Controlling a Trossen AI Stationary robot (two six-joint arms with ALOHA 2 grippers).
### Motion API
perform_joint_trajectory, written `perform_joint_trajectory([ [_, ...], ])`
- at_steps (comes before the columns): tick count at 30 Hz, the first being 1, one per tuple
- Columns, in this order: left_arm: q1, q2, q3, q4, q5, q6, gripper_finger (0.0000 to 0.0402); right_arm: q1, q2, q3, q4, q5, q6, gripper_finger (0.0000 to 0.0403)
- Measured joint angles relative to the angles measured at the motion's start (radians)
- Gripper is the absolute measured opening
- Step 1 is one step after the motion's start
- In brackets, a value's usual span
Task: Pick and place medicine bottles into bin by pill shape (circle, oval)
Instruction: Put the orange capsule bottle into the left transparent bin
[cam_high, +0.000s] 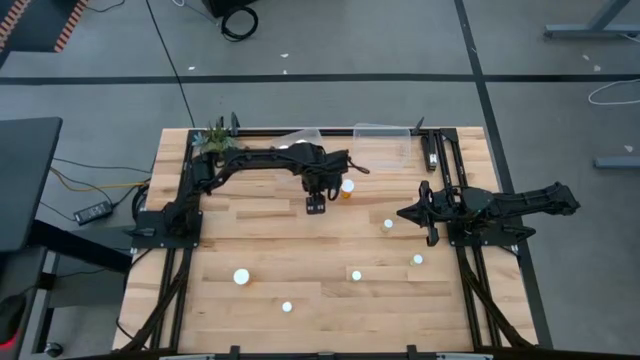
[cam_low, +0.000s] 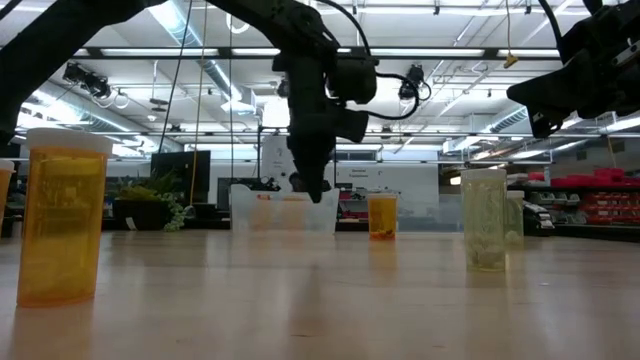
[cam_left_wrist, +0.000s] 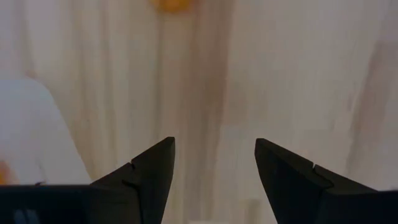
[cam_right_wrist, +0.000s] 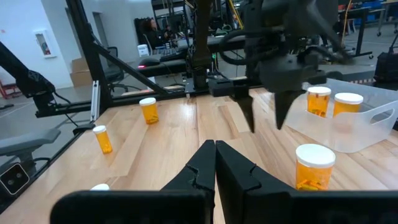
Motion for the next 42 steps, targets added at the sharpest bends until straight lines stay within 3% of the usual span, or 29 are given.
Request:
perform_joint_trajectory([
  [6,0.012,0.0,0.0,0.106,-0.001,-0.052,0.0239,0.0,0.0,0.0,0.0,0.0,0.0,0.0019],
  [18,0.008,0.006,0.001,0.195,-0.003,0.023,0.0321,0.0,0.0,0.0,0.0,0.0,0.0,0.0019],
  [42,0.013,0.078,0.001,0.473,0.053,0.085,0.0325,0.0,0.013,0.0,0.001,-0.004,0.0,0.0019],
])
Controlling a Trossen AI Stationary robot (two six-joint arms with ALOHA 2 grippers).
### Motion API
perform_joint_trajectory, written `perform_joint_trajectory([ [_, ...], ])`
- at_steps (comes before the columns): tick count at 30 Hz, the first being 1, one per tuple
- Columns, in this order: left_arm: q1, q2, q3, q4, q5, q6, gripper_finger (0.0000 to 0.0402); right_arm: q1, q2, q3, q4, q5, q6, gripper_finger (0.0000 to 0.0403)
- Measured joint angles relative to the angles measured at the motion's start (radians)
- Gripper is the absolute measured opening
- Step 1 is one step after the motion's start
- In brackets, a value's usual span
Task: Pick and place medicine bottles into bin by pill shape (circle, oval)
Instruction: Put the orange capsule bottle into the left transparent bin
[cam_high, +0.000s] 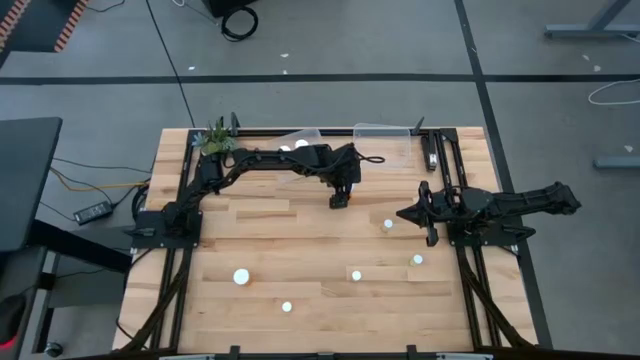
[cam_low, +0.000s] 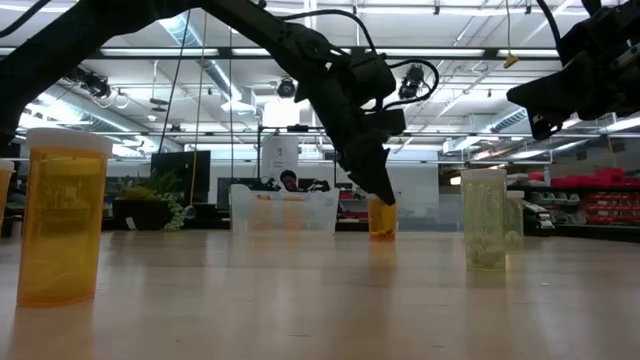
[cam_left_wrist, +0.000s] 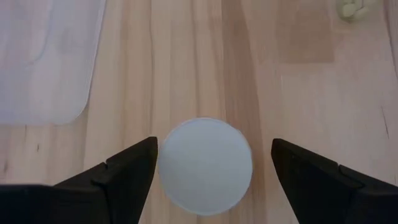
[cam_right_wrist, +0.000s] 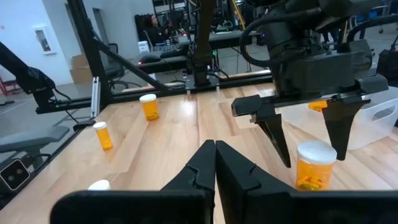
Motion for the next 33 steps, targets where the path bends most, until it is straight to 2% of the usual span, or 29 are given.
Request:
perform_joint_trajectory([
  [7,0.0,0.0,0.0,0.014,0.018,0.024,0.0314,0.0,0.001,0.0,0.0,0.0,0.0,0.0019],
  [21,0.002,0.0,0.0,0.0,0.021,0.024,0.022,0.0,0.001,0.0,-0.001,0.0,0.0,0.0019],
  [24,0.007,0.0,0.0,0.002,0.021,0.038,0.0217,0.0,0.001,0.0,-0.001,0.0,0.0,0.0019],
  [30,0.011,0.0,0.0,-0.001,0.02,0.067,0.0244,0.0,0.001,0.0,-0.001,0.0,0.0,0.0019],
  [33,0.01,0.0,0.0,-0.002,0.018,0.082,0.0239,0.0,0.001,0.0,-0.001,0.0,0.0,0.0019],
])
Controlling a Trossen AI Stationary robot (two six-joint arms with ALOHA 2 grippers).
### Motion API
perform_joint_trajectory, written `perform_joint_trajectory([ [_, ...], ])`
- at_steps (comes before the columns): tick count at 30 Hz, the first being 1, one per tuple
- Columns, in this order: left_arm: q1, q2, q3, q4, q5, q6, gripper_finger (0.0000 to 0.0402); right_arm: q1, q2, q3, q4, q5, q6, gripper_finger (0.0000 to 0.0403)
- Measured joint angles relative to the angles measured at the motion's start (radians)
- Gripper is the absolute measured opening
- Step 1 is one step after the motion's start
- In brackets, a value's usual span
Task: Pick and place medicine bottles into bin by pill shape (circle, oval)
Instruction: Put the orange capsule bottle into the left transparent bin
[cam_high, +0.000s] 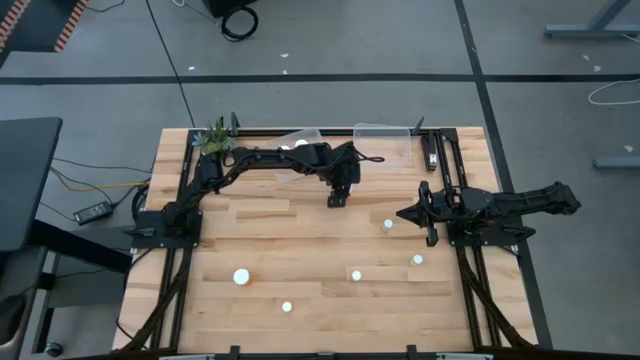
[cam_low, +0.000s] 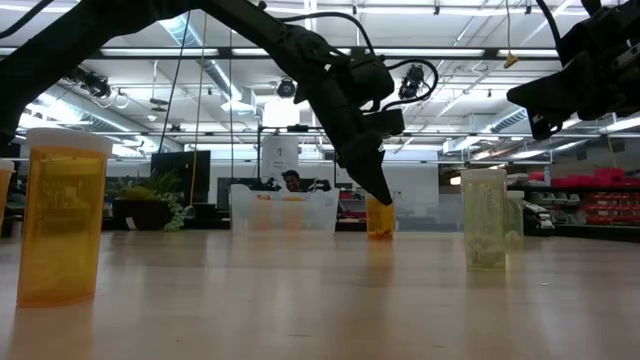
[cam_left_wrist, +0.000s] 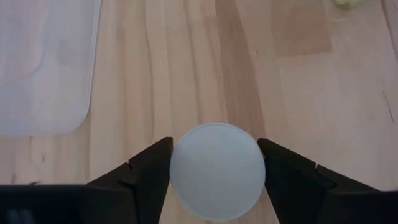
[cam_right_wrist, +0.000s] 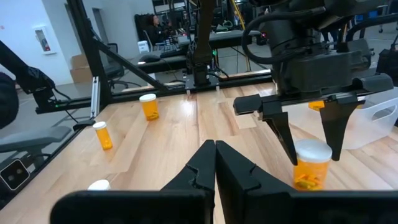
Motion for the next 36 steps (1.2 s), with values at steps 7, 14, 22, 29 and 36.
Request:
perform_joint_trajectory([
  [7,0.0,0.0,0.0,-0.001,-0.009,0.054,0.022,0.0,0.0,0.0,0.0,0.0,0.0,0.0019],
  [14,0.027,-0.001,0.001,-0.022,-0.004,0.053,0.024,0.0,0.0,0.0,0.0,0.0,0.0,0.0019],
  [22,0.06,-0.011,0.011,-0.056,0.015,0.073,0.0219,0.0,0.0,0.0,0.0,0.0,0.0,0.0019],
  [29,0.075,-0.011,0.011,-0.056,0.015,0.075,0.0238,0.0,0.0,0.0,0.0,0.0,0.0,0.0019],
  [36,0.078,-0.011,0.011,-0.078,0.008,0.068,0.0221,0.0,0.0,0.0,0.0,0.0,0.0,0.0019],
])
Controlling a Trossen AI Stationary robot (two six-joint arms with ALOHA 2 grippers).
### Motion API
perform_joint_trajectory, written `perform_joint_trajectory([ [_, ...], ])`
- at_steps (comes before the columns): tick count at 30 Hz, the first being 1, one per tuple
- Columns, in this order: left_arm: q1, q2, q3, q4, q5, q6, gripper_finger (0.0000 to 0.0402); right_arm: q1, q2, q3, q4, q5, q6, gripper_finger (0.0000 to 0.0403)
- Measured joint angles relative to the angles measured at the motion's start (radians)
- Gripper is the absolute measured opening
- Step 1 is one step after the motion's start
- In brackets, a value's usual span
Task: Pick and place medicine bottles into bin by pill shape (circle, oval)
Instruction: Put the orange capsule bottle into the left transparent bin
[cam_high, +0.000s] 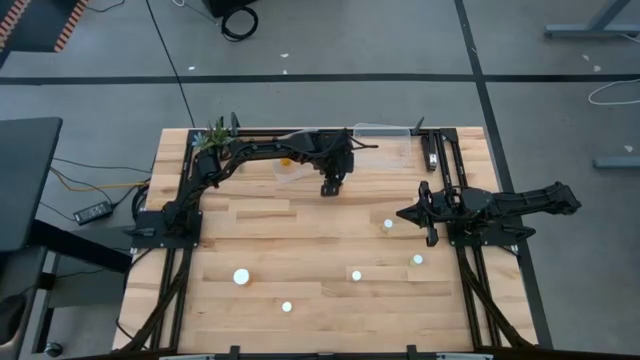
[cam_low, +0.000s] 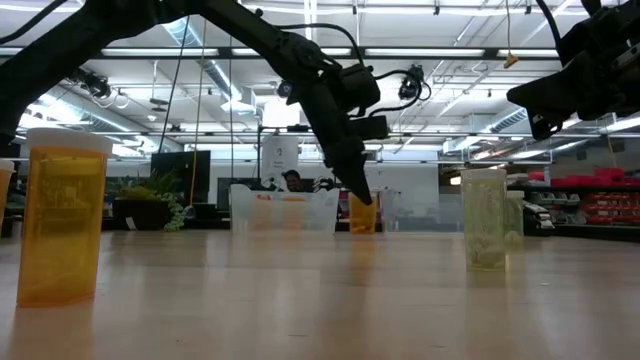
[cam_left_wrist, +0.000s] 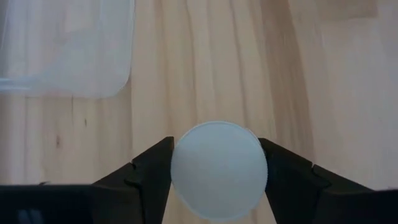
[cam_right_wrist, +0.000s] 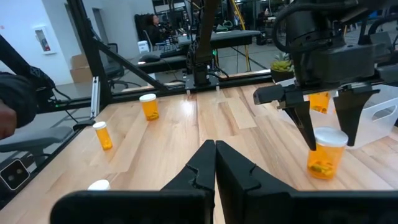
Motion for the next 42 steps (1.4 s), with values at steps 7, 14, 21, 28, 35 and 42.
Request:
perform_joint_trajectory([
  [7,-0.001,-0.008,0.0,-0.049,0.0,-0.051,0.0234,0.0,0.0,0.0,0.0,0.0,0.0,0.0019],
  [14,-0.001,-0.032,0.0,-0.09,0.0,-0.093,0.0219,0.0,0.0,0.0,0.0,0.0,0.0,0.0019],
  [21,0.013,-0.072,0.0,-0.122,-0.032,-0.108,0.0233,0.0,0.003,0.0,0.0,0.0,0.0,0.0019],
  [28,0.032,-0.143,0.0,-0.137,-0.035,-0.127,0.022,0.0,0.005,0.0,0.002,0.0,0.0,0.0019],
  [35,0.079,-0.195,0.0,-0.203,-0.047,-0.136,0.0232,0.0,0.005,0.0,0.0,0.0,0.0,0.0019],
  [42,0.144,-0.206,0.0,-0.277,-0.046,-0.146,0.022,0.0,0.004,0.0,0.001,0.0,0.0,0.0019],
])
